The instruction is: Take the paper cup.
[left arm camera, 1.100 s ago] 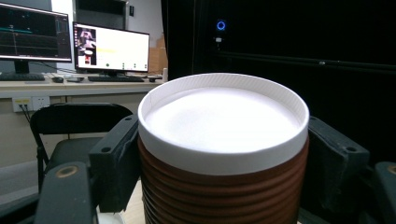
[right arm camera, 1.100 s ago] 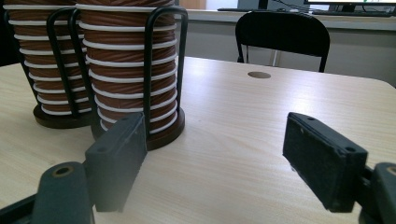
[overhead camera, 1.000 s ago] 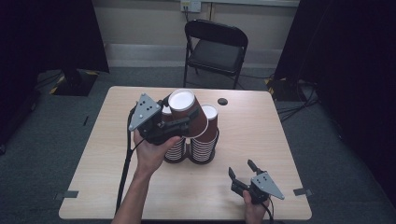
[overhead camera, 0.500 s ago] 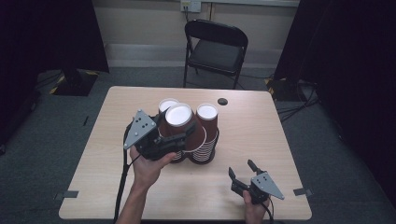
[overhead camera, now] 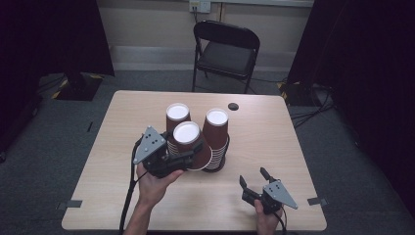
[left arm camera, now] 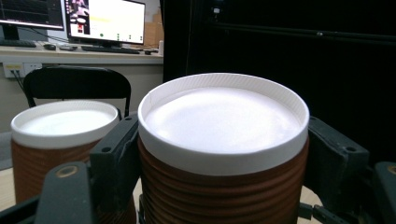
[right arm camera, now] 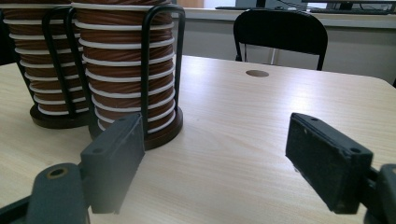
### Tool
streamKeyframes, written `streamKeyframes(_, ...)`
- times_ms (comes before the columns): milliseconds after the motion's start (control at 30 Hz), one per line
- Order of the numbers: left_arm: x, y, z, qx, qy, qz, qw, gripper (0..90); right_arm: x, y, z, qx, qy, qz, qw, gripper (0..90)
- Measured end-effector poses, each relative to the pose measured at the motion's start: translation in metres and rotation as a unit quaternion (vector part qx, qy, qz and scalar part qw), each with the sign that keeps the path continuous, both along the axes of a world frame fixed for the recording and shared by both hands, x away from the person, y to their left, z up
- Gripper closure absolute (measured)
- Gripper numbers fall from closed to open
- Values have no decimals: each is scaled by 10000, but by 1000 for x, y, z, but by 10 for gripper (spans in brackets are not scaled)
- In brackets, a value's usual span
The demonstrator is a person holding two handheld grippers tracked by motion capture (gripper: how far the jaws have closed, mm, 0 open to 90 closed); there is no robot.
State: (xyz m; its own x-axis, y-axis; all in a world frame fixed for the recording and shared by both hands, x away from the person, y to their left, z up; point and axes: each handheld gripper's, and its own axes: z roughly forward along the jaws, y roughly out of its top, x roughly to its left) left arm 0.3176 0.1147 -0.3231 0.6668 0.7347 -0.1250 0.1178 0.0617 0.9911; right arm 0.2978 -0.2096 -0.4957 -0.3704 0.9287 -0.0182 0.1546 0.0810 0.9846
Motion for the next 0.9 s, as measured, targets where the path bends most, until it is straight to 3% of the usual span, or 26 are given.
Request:
streamKeyframes(233,0,6,-17,35,191,15,9998,225,1,1,0,-45,50,-62,10000,161)
streamKeyframes(433,6,7,-41,-131,631,-54,9979,224,3,1,1,-25,167,-78,9998,152)
streamKeyframes(533,8,9,-47,-159,731,-95,9972,224,4,3,1,-85,167,5,9998,159)
streamKeyframes(600,9,11,-52,-236,841,-103,9961,224,3,4,1,-126,160,133,9997,160)
streamKeyframes(633,10,12,-55,-268,894,-94,9956,224,4,5,1,-157,290,251,9991,161)
streamKeyframes(700,10,13,-60,-374,1025,-155,9939,224,4,6,2,-174,340,399,9985,175)
streamKeyframes(800,11,16,-69,-422,1201,-159,9917,224,3,10,2,-215,368,484,9979,177)
streamKeyframes(833,12,17,-76,-522,1347,-176,9893,225,1,15,2,-212,406,661,9968,181)
streamKeyframes(867,12,17,-76,-522,1347,-176,9893,225,1,15,2,-212,406,661,9968,181)
streamKeyframes(900,12,17,-81,-560,1471,-194,9873,224,-1,22,2,-273,395,816,9955,203)
